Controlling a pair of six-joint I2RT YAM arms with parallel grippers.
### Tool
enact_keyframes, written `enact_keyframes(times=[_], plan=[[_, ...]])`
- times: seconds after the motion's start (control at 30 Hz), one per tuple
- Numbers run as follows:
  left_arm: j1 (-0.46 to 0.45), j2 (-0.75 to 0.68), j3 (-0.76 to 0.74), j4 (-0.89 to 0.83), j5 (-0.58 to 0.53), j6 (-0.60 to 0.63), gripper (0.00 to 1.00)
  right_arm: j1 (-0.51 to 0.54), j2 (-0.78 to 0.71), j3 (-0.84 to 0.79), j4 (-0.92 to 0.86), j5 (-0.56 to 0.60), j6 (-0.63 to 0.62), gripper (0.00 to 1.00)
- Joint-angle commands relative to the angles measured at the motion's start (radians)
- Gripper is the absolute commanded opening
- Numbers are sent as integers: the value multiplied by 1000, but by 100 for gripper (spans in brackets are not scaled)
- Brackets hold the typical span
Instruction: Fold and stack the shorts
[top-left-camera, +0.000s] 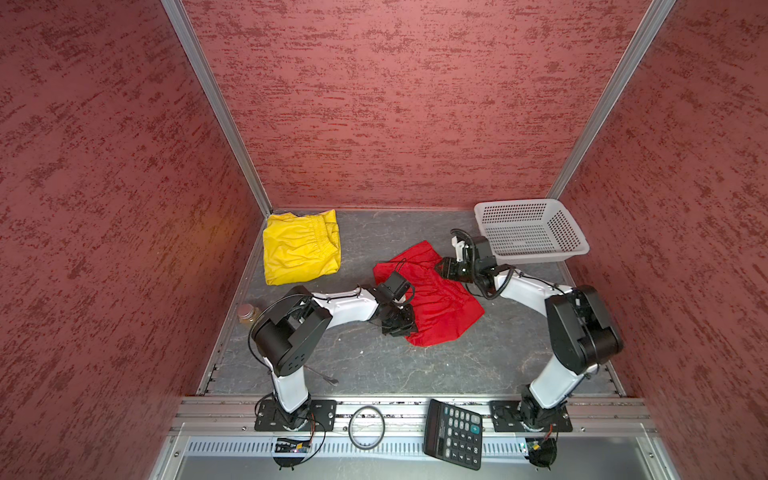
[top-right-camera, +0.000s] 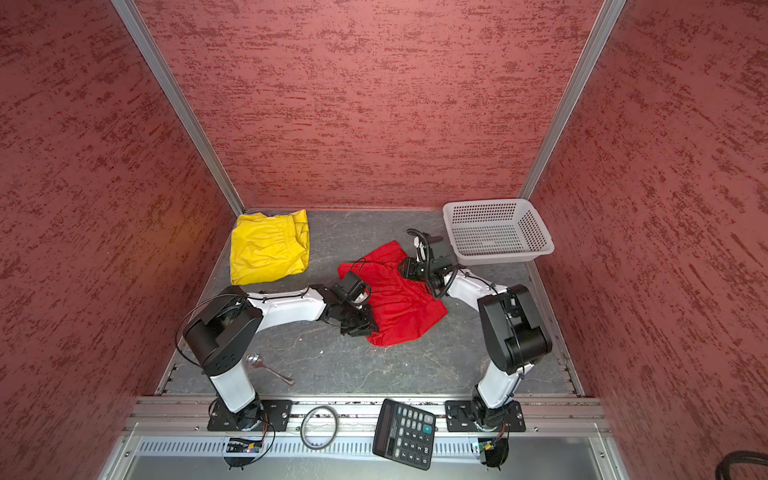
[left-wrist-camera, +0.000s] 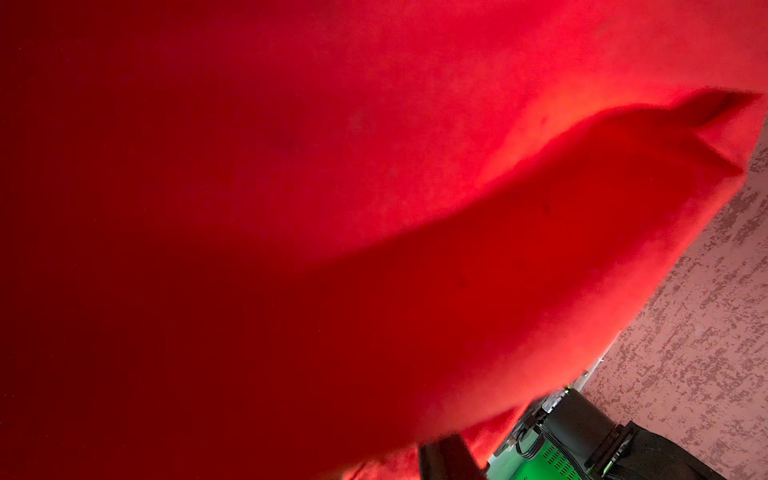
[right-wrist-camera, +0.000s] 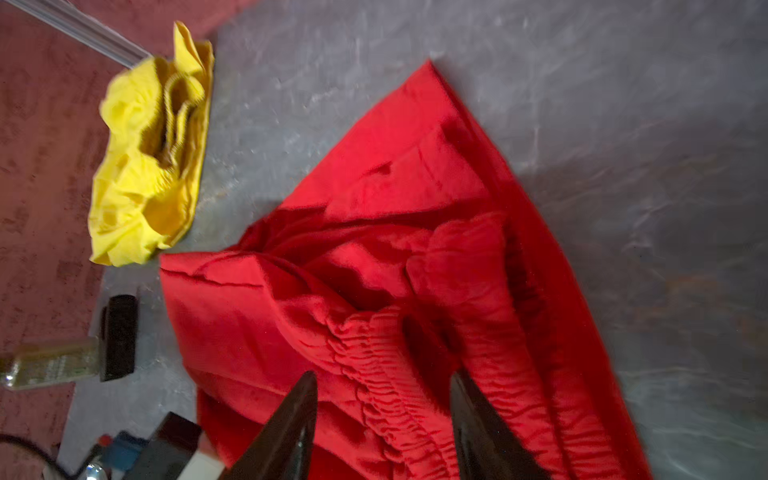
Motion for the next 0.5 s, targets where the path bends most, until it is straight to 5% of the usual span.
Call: enact_keyframes(times=[0.0, 0.07, 0.23, 0.47], plan=[[-6, 44, -9, -22, -25, 8, 30, 11, 56, 34, 12, -47, -21, 54], [-6, 47, -11, -25, -24, 9, 30, 12, 87, 37, 34, -60, -15, 54], [-6, 59, -25, -26, -20, 7, 30, 9, 96, 40, 82, -20, 5, 1], [-6, 101, -101, 26, -31, -25, 29, -38, -29, 50, 100, 137, -9, 0]])
